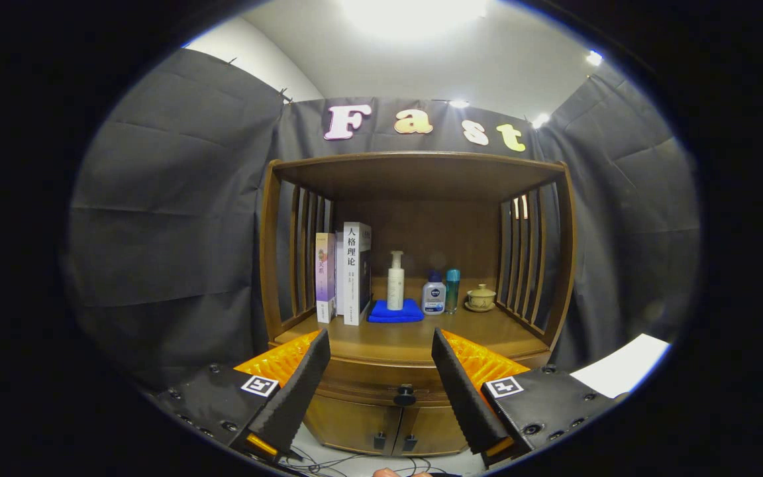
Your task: Pull open the drawer, take out the items inside it, and place them on the countertop above the cabinet.
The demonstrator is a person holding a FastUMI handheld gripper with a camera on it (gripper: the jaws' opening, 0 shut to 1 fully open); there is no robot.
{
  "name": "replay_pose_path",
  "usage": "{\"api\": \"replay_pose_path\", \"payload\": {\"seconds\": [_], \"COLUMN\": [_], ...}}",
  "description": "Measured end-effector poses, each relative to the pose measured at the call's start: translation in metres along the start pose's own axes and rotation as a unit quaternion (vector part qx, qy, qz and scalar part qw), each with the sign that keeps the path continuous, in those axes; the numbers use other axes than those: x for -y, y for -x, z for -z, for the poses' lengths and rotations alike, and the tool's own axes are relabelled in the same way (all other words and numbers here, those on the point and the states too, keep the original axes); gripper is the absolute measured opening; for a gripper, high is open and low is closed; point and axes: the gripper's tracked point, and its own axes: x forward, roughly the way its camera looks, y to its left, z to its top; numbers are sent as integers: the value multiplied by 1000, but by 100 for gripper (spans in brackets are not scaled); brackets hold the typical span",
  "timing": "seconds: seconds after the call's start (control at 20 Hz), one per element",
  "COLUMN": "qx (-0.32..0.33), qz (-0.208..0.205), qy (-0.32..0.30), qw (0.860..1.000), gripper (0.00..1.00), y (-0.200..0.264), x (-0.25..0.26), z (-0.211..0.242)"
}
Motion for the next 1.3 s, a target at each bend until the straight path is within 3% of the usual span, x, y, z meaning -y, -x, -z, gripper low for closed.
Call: {"api": "replay_pose_path", "payload": {"seconds": [0.5,1.3], "qx": [-13,-48], "qz": [9,-5], "qy": [-26,-16], "qw": [1000,999], "gripper": [98,98], "y": [-16,-69], "x": [5,-7], "z": [23,93]}}
